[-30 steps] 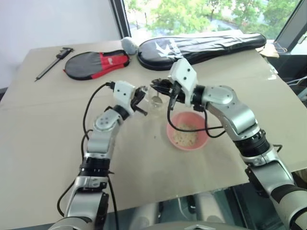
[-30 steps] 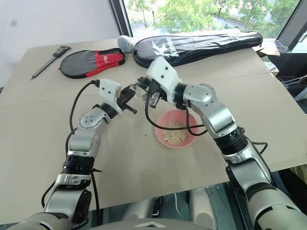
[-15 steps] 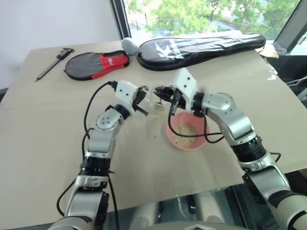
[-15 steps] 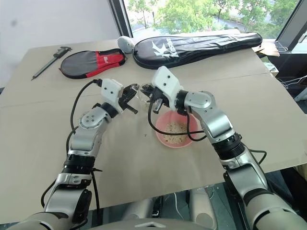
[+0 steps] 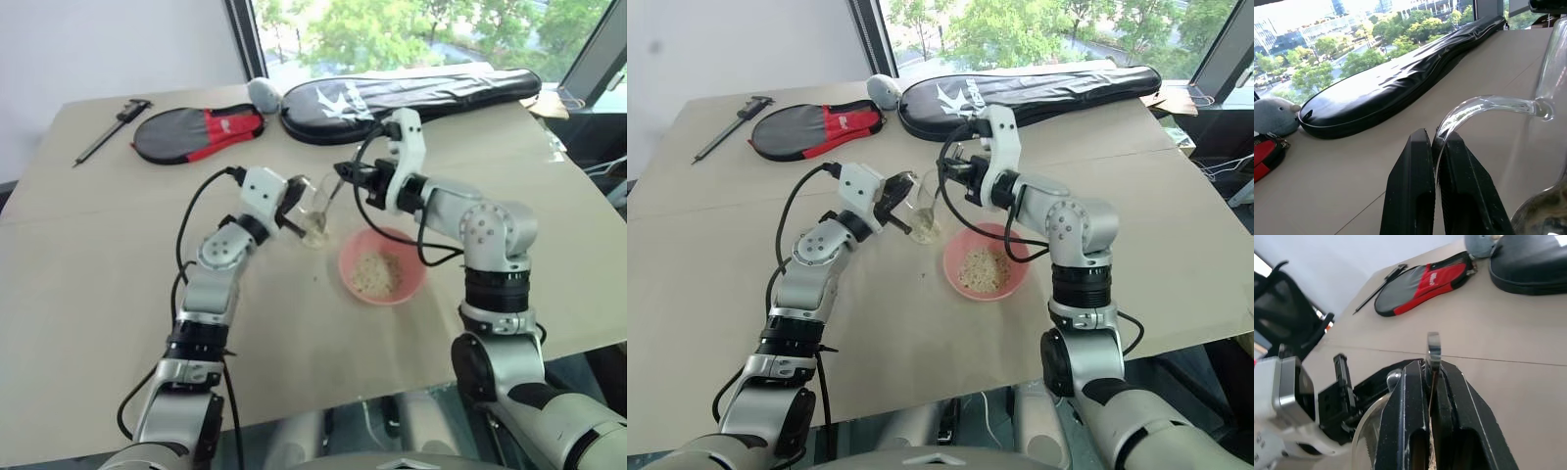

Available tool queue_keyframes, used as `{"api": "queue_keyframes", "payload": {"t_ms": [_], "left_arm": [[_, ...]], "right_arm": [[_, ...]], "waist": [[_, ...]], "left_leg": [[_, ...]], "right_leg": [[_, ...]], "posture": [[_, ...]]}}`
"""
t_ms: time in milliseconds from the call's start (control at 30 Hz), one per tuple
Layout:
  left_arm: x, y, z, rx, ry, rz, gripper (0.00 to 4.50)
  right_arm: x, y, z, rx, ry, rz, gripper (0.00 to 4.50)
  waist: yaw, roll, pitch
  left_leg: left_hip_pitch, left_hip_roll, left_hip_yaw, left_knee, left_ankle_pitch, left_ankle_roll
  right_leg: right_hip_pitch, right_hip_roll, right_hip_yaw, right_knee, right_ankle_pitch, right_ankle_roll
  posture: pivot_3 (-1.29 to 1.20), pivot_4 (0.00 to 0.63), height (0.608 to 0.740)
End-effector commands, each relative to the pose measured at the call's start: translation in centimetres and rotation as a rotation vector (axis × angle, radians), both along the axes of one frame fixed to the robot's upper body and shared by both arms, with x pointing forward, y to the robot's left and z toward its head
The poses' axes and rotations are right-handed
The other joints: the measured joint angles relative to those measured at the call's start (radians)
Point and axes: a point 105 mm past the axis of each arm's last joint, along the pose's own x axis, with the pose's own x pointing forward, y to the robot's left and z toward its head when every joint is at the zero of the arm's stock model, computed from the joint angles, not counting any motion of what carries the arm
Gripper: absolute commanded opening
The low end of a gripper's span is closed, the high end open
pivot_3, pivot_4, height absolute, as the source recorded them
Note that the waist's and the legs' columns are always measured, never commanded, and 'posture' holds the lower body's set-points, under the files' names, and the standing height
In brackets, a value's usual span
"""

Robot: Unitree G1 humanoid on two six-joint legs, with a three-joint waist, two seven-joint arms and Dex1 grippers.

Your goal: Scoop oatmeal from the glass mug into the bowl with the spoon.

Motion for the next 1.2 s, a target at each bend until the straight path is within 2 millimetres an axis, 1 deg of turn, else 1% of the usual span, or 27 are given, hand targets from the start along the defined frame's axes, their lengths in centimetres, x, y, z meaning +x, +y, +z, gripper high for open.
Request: {"api": "queue_keyframes", "payload": {"t_ms": [33,267,533,767,900,1000,1200], "left_arm": [[-0.1,-0.2,0.5,0.004,-0.038,-0.007,0.03],[-0.1,-0.1,0.2,-0.011,-0.037,0.005,0.03],[0.3,0.4,0.9,-0.111,-0.095,0.037,0.03],[0.2,0.1,1.0,-0.199,-0.142,0.007,0.03],[0.1,0.0,0.9,-0.236,-0.153,-0.005,0.03],[-0.2,-0.7,1.0,-0.26,-0.175,-0.042,0.03],[0.1,-0.7,0.9,-0.285,-0.188,-0.033,0.03]], "right_arm": [[-0.6,0.0,2.9,0.084,-0.028,0.028,0.0],[-0.7,-1.7,4.4,0.15,0.012,0.006,0.0],[-0.5,-4.4,4.4,0.21,0.094,-0.035,0.0],[-0.3,-6.4,5.0,0.252,0.099,-0.081,0.0],[-0.2,-6.9,5.0,0.264,0.102,-0.098,0.0],[0.1,-7.5,5.0,0.278,0.113,-0.12,0.0],[0.2,-8.1,5.1,0.276,0.125,-0.12,0.0]], "waist": [[-0.001,0.0,0.0],[-0.001,0.0,0.0],[-0.001,0.0,0.0],[-0.001,0.0,0.0],[-0.003,0.0,0.0],[-0.003,0.0,0.0],[-0.002,0.0,0.0]], "left_leg": [[0.0,0.0,0.0,0.0,0.0,0.0],[0.0,0.0,0.001,0.0,0.0,0.0],[0.0,0.0,0.001,0.001,0.0,0.0],[0.0,0.0,0.001,0.001,0.0,0.001],[0.0,0.0,0.002,0.001,0.0,0.001],[0.0,0.0,0.003,0.001,0.0,0.001],[0.0,0.0,0.003,0.001,0.0,0.002]], "right_leg": [[0.0,0.0,0.0,0.0,0.0,0.0],[0.0,0.0,0.0,0.002,0.0,0.0],[0.0,0.0,0.001,0.003,0.0,0.0],[0.0,0.0,0.001,0.003,0.0,0.0],[0.0,0.0,0.001,0.004,0.0,0.0],[0.0,0.0,0.002,0.004,0.0,0.0],[0.0,0.0,0.002,0.004,0.0,0.0]], "posture": [[0.0,0.15,0.74],[0.0,0.15,0.74],[0.0,0.15,0.74],[0.0,0.15,0.74],[0.0,0.15,0.74],[0.0,0.15,0.74],[0.0,0.15,0.74]]}}
